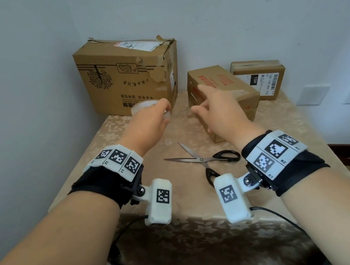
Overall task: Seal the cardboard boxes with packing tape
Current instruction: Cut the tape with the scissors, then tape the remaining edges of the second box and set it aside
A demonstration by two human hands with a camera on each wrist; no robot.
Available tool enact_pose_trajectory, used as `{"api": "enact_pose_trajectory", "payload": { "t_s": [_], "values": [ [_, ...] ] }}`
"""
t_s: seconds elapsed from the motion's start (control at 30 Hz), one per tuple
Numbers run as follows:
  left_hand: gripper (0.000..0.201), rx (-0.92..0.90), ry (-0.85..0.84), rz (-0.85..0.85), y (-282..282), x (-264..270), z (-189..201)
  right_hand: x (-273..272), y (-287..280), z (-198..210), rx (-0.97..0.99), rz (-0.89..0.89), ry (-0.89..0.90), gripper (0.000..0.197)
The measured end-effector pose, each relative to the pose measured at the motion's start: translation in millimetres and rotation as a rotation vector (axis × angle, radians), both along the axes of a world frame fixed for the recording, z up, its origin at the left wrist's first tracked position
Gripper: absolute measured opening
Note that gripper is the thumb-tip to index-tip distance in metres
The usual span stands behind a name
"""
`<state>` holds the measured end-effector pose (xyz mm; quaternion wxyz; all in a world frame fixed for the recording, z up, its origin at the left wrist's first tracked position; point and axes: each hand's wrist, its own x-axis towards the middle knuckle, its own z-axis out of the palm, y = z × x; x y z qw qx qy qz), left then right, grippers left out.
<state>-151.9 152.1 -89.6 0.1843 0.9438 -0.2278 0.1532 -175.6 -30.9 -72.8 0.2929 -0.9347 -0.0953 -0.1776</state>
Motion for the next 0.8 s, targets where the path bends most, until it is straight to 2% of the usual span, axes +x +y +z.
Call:
{"api": "enact_pose_trajectory", "payload": {
  "t_s": [0.1, 0.13, 0.2, 0.27, 0.33, 0.4, 0.47, 0.53, 0.63, 0.73, 0.8],
  "values": [
    [0.006, 0.109, 0.056, 0.124, 16.4, 8.2, -16.2, -3.5, -16.6, 1.0, -0.124, -0.013, -0.256, 0.035],
    [0.004, 0.183, 0.098, 0.158, 19.1, 9.4, -20.5, -1.6, -24.3, -2.7, -0.206, -0.054, -0.281, 0.038],
    [0.009, 0.309, 0.177, 0.216, 17.9, 8.9, -22.9, 2.9, -40.6, -14.6, -0.407, -0.125, -0.151, 0.051],
    [0.026, 0.368, 0.169, 0.224, 7.9, 6.5, -17.3, 7.2, -53.8, -23.6, -0.53, -0.108, -0.015, 0.061],
    [0.042, 0.314, 0.048, 0.165, -12.9, 1.8, -5.3, 12.1, -61.1, -23.7, -0.521, -0.061, -0.004, 0.061],
    [0.044, 0.135, -0.069, 0.028, -42.9, -3.1, 4.8, 14.5, -63.0, -20.2, -0.451, -0.03, -0.027, 0.059],
    [0.044, 0.004, -0.063, -0.131, -76.5, -6.0, 8.9, 13.4, -64.8, -20.5, -0.375, 0.002, -0.083, 0.053],
    [0.051, -0.043, 0.031, -0.217, -101.4, -5.3, 6.1, 11.6, -68.0, -24.5, -0.338, 0.034, -0.161, 0.045],
    [0.059, -0.11, 0.118, -0.205, -111.8, 2.7, -0.6, 10.8, -73.3, -23.7, -0.287, 0.057, -0.154, 0.041],
    [0.063, -0.075, 0.071, -0.179, -106.9, 15.4, -8.4, 13.8, -81.1, -25.2, -0.215, 0.111, -0.167, 0.037],
    [0.068, -0.048, 0.078, -0.168, -104.2, 22.2, -10.9, 14.9, -87.5, -29.4, -0.248, 0.046, -0.145, 0.039]
  ]
}}
